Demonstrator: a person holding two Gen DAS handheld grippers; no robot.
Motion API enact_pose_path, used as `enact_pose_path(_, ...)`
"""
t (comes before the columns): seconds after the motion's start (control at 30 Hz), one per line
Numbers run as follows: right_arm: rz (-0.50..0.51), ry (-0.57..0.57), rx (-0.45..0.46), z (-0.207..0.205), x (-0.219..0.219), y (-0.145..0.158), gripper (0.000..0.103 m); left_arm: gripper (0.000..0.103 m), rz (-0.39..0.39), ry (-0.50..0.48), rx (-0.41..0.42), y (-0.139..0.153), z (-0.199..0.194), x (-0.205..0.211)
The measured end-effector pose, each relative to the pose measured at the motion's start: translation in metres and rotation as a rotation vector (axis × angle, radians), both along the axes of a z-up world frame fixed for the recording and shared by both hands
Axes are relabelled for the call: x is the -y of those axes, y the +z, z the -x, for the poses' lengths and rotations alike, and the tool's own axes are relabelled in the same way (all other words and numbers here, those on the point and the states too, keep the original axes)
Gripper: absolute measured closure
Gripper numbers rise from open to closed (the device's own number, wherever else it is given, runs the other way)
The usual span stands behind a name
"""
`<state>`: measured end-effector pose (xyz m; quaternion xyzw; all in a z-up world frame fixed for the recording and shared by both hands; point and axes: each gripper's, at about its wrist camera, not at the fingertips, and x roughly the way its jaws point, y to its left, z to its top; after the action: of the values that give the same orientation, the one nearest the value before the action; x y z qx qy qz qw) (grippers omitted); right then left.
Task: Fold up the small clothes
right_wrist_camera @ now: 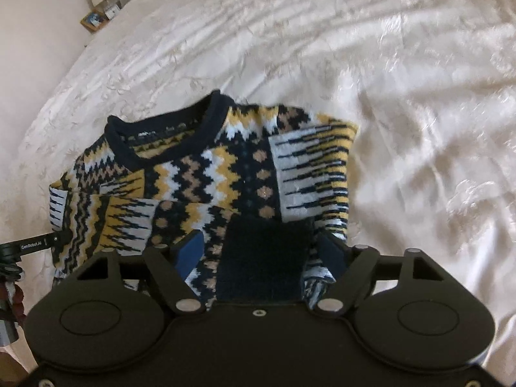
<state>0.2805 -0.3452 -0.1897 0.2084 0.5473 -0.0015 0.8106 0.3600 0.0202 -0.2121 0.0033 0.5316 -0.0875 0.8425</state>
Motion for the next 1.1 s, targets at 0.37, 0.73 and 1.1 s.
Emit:
enact_pose_path(0.37,-0.057,-0.014,-0.045,-0.021,-0.002,-0.007,0.089,0.075,0.043,0.039,0.029,0.009,0.006,-0.009)
enact_pose_path(0.73,0.079,0.049,0.161,-0.039,0.018,0.066,0.09,0.074,0.083,0.008,0.12,0.047,0.011,0.007)
enact_pose_path(1.1,0.105,0.024,-0.045,-0.03,0.027,-0.015,0.086,0.075,-0.022,-0.004,0.018,0.006,-0.021,0.001)
